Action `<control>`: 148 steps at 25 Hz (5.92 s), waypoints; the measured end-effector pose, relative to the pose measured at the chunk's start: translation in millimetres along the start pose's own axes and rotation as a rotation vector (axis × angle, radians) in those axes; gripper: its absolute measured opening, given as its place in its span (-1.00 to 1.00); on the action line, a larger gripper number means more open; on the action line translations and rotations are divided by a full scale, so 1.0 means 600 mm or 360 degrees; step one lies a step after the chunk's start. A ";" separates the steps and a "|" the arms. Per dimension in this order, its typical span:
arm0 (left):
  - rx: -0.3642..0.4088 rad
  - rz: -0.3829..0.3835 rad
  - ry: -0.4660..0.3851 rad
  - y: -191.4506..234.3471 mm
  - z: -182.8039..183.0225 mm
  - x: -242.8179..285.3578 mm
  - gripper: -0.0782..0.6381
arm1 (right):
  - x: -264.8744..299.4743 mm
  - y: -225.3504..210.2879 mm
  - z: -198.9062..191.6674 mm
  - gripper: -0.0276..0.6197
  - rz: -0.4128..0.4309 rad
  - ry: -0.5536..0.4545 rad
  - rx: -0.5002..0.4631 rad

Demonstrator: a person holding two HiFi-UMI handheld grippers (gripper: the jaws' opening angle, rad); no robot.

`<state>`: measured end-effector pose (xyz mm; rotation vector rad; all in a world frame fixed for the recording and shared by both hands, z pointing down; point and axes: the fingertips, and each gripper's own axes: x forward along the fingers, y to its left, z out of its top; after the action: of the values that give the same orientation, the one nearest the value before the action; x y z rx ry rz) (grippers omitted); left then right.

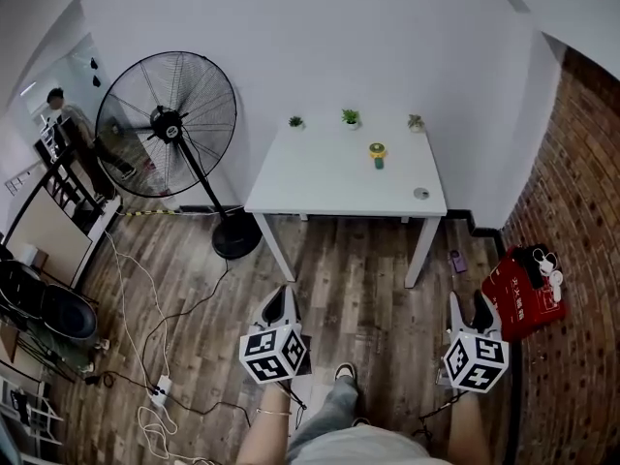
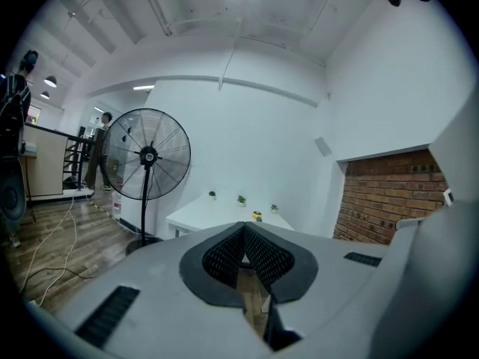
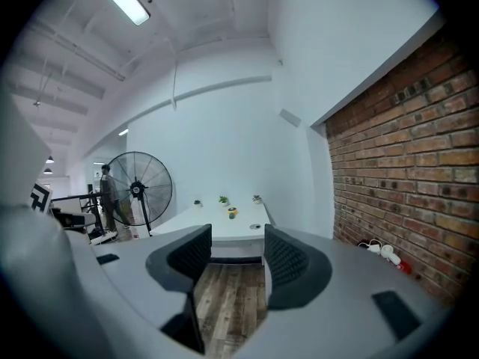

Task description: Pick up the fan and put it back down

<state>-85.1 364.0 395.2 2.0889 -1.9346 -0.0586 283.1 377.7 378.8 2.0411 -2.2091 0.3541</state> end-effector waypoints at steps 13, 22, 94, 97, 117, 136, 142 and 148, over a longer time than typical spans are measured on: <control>-0.0021 -0.0069 -0.0025 0.052 0.070 0.217 -0.75 | 0.205 0.030 0.062 -0.27 -0.0058 0.0038 -0.0005; -0.0046 -0.0068 -0.0014 0.117 0.093 0.338 -0.75 | 0.337 0.073 0.097 -0.28 -0.0077 0.0036 -0.0013; -0.0107 0.0325 0.0180 0.287 0.157 0.982 -0.75 | 1.140 0.154 0.163 -0.32 0.0257 0.0383 -0.0129; -0.0118 0.0360 0.0182 0.309 0.157 0.979 -0.75 | 1.155 0.167 0.158 -0.32 0.0261 0.0396 -0.0149; -0.0119 0.0294 0.0452 0.308 0.047 1.030 -0.75 | 1.170 0.151 0.020 -0.31 0.0192 0.0716 -0.0149; -0.0091 0.0209 0.0674 0.271 -0.057 1.060 -0.75 | 1.171 0.124 -0.101 -0.29 0.0153 0.0935 -0.0128; -0.0090 0.0226 0.0698 0.276 -0.065 1.065 -0.75 | 1.188 0.120 -0.108 -0.29 0.0152 0.0948 -0.0139; -0.0091 0.0246 0.0709 0.283 -0.067 1.068 -0.75 | 1.205 0.120 -0.111 -0.29 0.0148 0.0966 -0.0148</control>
<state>-179.3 -266.7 581.8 1.7253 -1.7830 0.3500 143.1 -300.0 609.5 1.5149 -1.8951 0.7479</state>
